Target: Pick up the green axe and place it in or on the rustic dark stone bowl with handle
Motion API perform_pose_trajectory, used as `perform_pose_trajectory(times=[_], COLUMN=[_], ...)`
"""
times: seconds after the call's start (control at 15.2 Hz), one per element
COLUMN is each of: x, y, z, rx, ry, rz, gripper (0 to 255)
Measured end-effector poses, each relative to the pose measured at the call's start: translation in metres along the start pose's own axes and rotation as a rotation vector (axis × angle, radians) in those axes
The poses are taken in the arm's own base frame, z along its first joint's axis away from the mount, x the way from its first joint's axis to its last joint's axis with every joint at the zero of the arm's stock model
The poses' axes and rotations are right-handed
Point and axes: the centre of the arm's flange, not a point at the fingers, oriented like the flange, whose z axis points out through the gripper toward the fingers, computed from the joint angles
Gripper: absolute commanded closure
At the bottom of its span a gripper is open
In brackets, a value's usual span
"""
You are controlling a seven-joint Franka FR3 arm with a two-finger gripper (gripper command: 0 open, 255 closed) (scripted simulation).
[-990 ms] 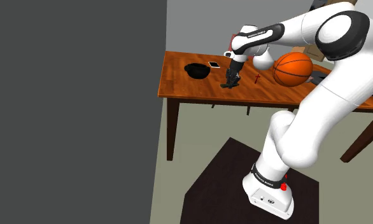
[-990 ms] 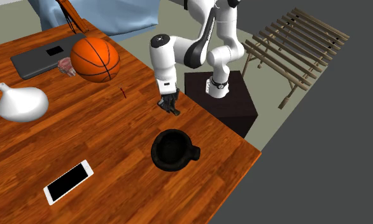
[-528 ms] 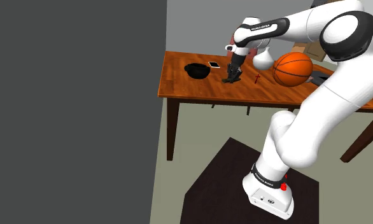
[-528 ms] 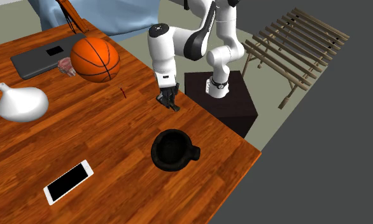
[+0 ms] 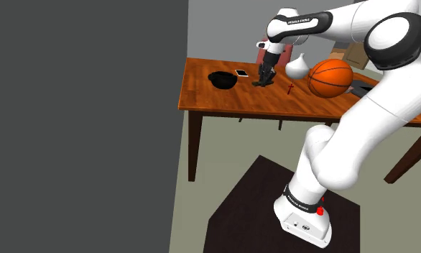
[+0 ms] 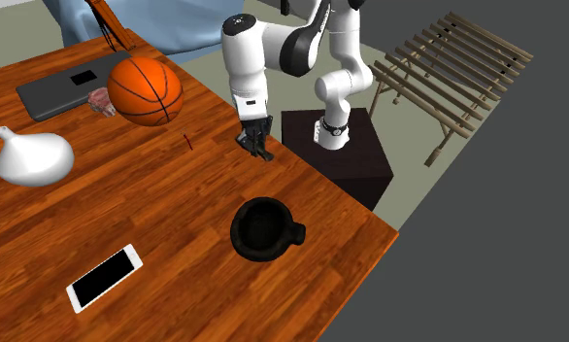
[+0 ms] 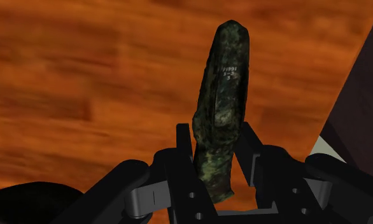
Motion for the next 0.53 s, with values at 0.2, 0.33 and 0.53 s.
perform_pose_trajectory(times=[0.2, 0.33, 0.53], x=[0.001, 0.001, 0.004], y=[0.0, 0.002, 0.002], z=[-0.014, -0.026, -0.043], rx=[0.0, 0.0, 0.0], ry=[0.0, 0.0, 0.0], rz=[0.0, 0.0, 0.0], gripper=[255, 255, 255])
